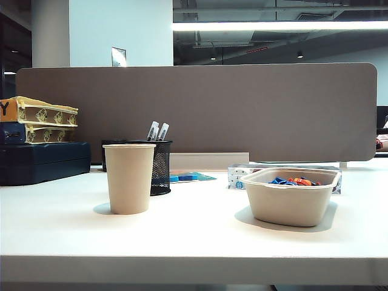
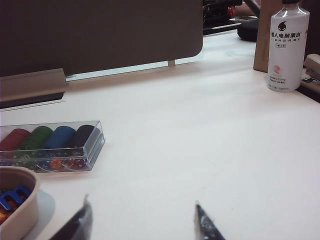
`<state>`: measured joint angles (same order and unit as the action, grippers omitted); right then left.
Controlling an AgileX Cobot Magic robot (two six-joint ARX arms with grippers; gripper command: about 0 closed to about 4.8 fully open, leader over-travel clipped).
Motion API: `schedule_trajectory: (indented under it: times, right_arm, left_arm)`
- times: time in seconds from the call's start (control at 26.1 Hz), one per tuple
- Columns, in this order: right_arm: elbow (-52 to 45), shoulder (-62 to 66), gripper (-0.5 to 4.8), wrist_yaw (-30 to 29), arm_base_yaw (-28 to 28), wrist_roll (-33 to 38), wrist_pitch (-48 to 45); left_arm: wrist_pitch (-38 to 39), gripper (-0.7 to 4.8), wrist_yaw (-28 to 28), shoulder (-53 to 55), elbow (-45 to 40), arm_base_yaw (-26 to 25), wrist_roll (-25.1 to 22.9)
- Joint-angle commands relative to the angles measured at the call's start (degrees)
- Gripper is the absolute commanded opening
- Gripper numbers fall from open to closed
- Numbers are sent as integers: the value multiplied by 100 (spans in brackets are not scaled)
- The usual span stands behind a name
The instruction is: Pick up one pen and put it in the pen container.
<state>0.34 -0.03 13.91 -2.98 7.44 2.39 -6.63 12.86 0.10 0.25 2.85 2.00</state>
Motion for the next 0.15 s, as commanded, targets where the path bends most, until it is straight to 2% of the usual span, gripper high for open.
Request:
schedule_trajectory:
  times: [0.04,0.15]
  right_arm:
    - [-28,-15,253,13,0,9,-87]
    - [-28,-15,253,13,0,9,-87]
  left_arm:
    - [-70,76,-4,4,17,7,-2]
    - [-70,76,-4,4,17,7,-2]
